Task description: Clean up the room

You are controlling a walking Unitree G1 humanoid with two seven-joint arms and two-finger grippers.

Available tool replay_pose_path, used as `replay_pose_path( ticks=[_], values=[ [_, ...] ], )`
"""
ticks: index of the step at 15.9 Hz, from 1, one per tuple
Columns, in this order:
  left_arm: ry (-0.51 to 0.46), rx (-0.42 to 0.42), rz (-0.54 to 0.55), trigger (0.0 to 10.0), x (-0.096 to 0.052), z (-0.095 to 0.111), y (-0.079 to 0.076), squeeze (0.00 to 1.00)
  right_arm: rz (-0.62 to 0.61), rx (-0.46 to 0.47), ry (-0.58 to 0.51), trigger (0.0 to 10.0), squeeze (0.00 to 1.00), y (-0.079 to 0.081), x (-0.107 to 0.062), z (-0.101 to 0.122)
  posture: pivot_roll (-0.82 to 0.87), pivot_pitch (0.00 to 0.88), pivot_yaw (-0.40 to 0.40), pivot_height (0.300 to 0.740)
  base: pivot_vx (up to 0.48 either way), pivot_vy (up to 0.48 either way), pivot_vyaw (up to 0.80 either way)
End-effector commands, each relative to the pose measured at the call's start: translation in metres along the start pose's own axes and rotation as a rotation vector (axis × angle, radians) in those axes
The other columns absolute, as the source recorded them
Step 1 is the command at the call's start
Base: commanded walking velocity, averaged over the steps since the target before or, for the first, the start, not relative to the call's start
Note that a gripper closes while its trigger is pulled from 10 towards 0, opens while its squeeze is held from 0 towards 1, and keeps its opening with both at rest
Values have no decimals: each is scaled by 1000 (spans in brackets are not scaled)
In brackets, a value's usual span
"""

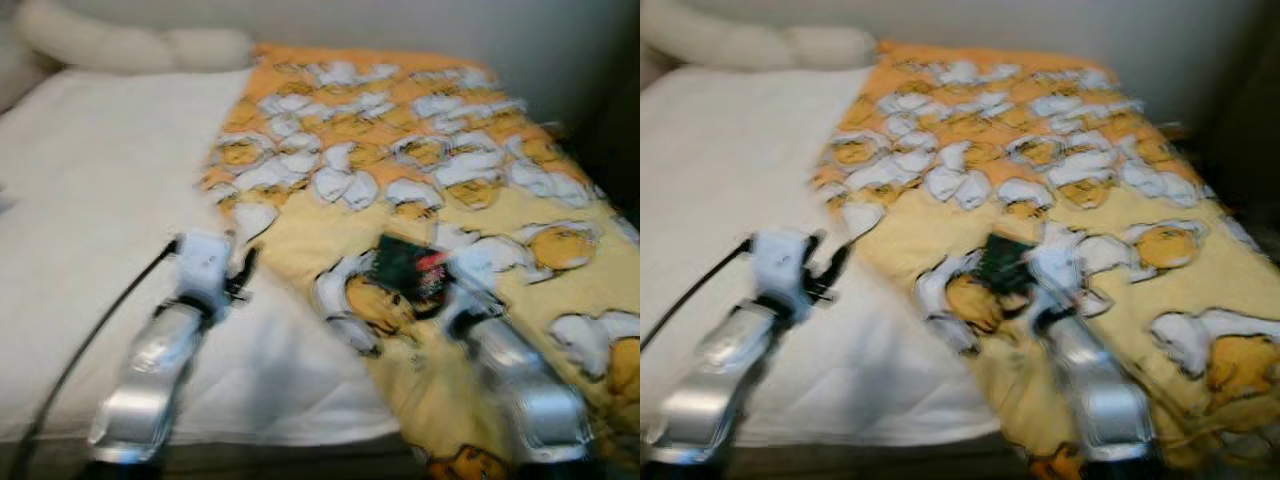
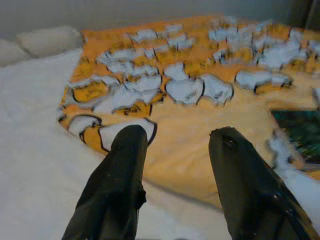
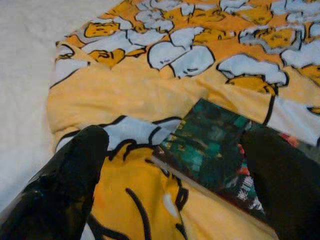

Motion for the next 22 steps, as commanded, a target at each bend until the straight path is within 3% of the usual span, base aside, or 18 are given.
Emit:
replay_pose_path(
  ticks=[1,5,6,7,8,9,10,13,15,17,20,22],
  values=[
    [-22,-12,-48,10000,3,4,-11,0,-39,-18,16,10000,0,-12,-3,-1,-18,0,-3,740,0,0,0],
    [4,-27,-92,10000,0,4,-15,0,-128,46,61,10000,0,-30,-4,-6,-15,0,-9,740,0,0,0],
    [11,-36,-111,10000,-2,3,-16,0,-163,115,90,10000,541,-38,-5,-12,-13,0,-14,740,0,0,0],
    [20,-32,-118,10000,-3,3,-16,0,-175,146,106,10000,1000,-41,-6,-15,-12,0,-13,740,0,0,0],
    [38,-32,-135,10000,-4,1,-17,0,-190,184,131,10000,1000,-46,-7,-19,-12,0,-12,740,0,0,0],
    [57,-41,-156,10000,-4,1,-17,1000,-207,225,148,10000,1000,-52,-8,-23,-12,0,-11,740,0,0,0],
    [61,-47,-167,10000,-4,2,-17,1000,-211,246,155,10000,1000,-55,-8,-24,-13,0,-9,740,0,0,0],
    [113,-24,-266,10000,-2,7,-19,1000,-231,444,193,10000,1000,-72,2,-36,-8,0,-2,740,0,0,0],
    [170,-51,-371,10000,-3,12,-22,1000,-253,674,193,10000,1000,-84,13,-48,4,0,7,740,0,0,0],
    [210,-74,-445,10000,-4,17,-25,1000,-255,805,191,10000,1000,-91,19,-53,6,0,19,740,0,0,0],
    [296,-74,-499,10000,-2,18,-22,1000,-251,913,186,10000,1000,-96,29,-51,1,0,41,740,0,0,0],
    [382,-8,-555,10000,-3,15,-24,1000,-262,943,205,10000,1000,-103,34,-50,10,0,31,740,0,0,0]
  ],
)
Point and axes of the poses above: a point about 5 cm out from each wrist's last joint towards the gripper, its own x axis pointing out of the wrist towards the gripper, its own z axis along the axis of the wrist's last joint, y = z × x, the point moved 2 cm from there along x, pointing out of the wrist towards the gripper, and after that the axes turned 12 degrees about -x, right-handed, at the moved point
